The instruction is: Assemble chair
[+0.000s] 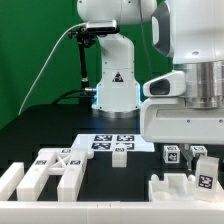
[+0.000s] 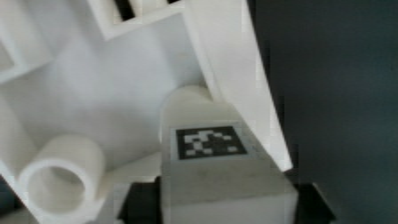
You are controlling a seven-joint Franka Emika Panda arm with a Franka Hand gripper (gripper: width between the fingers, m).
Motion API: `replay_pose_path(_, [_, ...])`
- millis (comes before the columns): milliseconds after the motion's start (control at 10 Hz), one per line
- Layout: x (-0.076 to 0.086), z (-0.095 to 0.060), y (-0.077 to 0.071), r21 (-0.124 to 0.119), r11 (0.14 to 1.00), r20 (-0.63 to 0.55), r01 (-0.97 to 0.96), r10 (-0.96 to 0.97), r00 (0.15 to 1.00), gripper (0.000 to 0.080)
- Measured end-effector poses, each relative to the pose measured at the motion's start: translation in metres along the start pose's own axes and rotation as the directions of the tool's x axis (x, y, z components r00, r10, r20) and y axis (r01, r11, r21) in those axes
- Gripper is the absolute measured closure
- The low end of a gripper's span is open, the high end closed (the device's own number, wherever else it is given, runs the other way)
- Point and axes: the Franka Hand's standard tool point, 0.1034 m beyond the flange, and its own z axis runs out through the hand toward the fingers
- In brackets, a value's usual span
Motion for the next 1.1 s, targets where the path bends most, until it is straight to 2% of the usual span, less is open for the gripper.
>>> replay_pose_path(200, [-0.0023,0.0015,0.0004,-0.001,0.945,0.006,-0.328,0.328,0.945,0.0502])
replay_pose_path(500, [-0.0057,0.0008,-0.0028,-0.008,0.717,0.067,-0.697,0.696,0.715,0.0502])
replay_pose_path(800, [-0.0044,0.0005,-0.0057,-0.006,0.484,0.120,-0.875,0.869,0.479,0.0503])
replay_pose_path(900, [-0.0040,0.0004,-0.0061,-0.013,0.405,0.133,-0.914,0.907,0.400,0.0503])
replay_pose_path(1100, [-0.0041,0.0003,-0.0068,-0.022,0.327,0.141,-0.945,0.937,0.321,0.0506])
